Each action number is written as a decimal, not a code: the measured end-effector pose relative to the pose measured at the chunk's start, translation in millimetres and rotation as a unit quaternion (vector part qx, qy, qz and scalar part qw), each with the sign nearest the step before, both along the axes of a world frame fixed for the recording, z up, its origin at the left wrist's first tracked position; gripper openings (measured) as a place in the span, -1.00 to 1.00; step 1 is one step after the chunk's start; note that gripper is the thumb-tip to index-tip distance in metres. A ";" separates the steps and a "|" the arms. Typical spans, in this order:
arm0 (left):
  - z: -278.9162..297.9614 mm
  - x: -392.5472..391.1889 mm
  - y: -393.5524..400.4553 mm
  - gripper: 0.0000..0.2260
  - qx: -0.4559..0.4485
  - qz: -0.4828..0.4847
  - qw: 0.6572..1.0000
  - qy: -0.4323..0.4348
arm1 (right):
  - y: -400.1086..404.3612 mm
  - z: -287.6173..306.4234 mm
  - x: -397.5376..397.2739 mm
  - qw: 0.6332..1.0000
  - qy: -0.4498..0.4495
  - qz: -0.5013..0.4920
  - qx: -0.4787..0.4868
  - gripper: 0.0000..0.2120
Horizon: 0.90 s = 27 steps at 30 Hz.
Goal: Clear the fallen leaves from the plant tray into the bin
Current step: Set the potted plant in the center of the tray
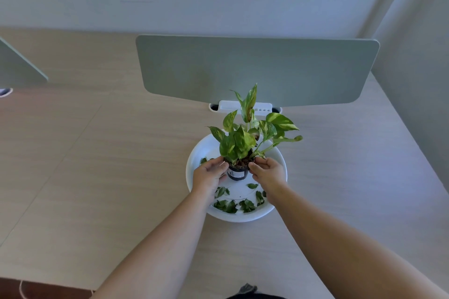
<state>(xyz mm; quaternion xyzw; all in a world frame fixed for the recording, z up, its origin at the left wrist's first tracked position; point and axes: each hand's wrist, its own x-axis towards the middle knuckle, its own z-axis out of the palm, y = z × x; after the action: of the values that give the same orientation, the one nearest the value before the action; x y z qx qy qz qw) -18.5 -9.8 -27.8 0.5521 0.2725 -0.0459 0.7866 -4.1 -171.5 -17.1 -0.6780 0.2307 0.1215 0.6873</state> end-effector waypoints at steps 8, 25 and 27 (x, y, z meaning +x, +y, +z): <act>-2.3 -9.7 -7.4 -0.76 -0.005 0.026 1.000 -0.002 | -5.7 -1.1 -5.7 0.999 0.008 0.027 -0.017 -0.72; -5.7 -16.5 1.8 -0.93 0.125 -0.011 0.992 0.003 | -20.2 -1.8 -7.2 0.997 0.016 0.078 -0.002 -0.77; -6.2 -17.2 9.9 -0.92 0.270 -0.068 0.961 -0.004 | -24.8 -4.3 -9.2 0.994 0.017 0.098 -0.044 -0.74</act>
<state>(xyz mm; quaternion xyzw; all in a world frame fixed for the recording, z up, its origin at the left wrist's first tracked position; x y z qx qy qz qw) -35.7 0.2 -34.0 0.7611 0.2337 -0.0218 0.6047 -13.3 -196.3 -21.4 -0.7248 0.1804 0.1895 0.6374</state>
